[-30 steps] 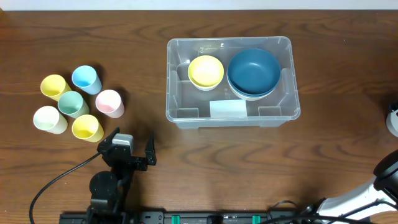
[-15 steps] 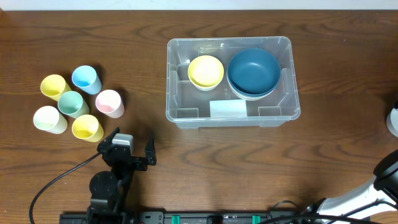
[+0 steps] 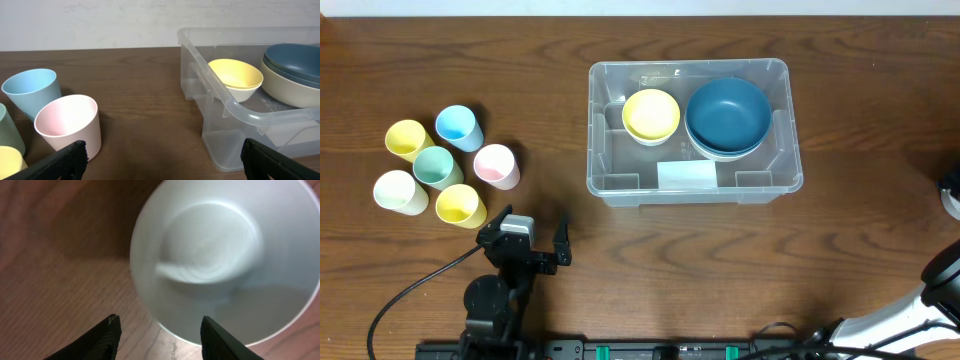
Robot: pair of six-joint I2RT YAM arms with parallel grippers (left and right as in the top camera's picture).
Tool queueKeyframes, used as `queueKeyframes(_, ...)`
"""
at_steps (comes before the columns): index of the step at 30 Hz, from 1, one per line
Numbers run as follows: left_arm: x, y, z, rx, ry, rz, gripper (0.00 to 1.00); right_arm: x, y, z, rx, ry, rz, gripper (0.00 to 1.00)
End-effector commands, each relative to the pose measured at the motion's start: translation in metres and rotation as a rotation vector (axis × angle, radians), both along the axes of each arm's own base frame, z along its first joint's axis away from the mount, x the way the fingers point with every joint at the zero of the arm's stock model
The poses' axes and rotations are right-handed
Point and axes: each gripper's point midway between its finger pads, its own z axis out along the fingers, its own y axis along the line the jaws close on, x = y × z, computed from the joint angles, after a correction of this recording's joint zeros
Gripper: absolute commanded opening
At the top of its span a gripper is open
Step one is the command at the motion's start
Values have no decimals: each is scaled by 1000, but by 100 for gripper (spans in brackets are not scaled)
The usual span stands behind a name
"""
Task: Pack container
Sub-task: 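Move the right gripper to the second white bowl and grasp it, then carry the white bowl with the right gripper onto the yellow bowl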
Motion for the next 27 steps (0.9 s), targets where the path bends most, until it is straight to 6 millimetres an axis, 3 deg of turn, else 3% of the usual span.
queueKeyframes(1,-2,-1,-14,4,42,-9,98,-7,-5,-7,-7,12,-4,52)
queueKeyframes(6,-2,-1,-14,4,42,-9,98,-11,-11,-11,-5,11,-20,48)
queueKeyframes(16,-2,-1,-14,4,42,-9,98,-13,-6,-48,75,40,-22,42)
queueKeyframes(21,-2,-1,-14,4,42,-9,98,-10,-6,-49,81,25,-17,38)
queueKeyframes(24,-2,-1,-14,4,42,-9,98,-10,-5,-50,87,25,-24,28)
queueKeyframes(27,-2,-1,-14,4,42,-9,98,-10,-1,-50,111,15,-56,7)
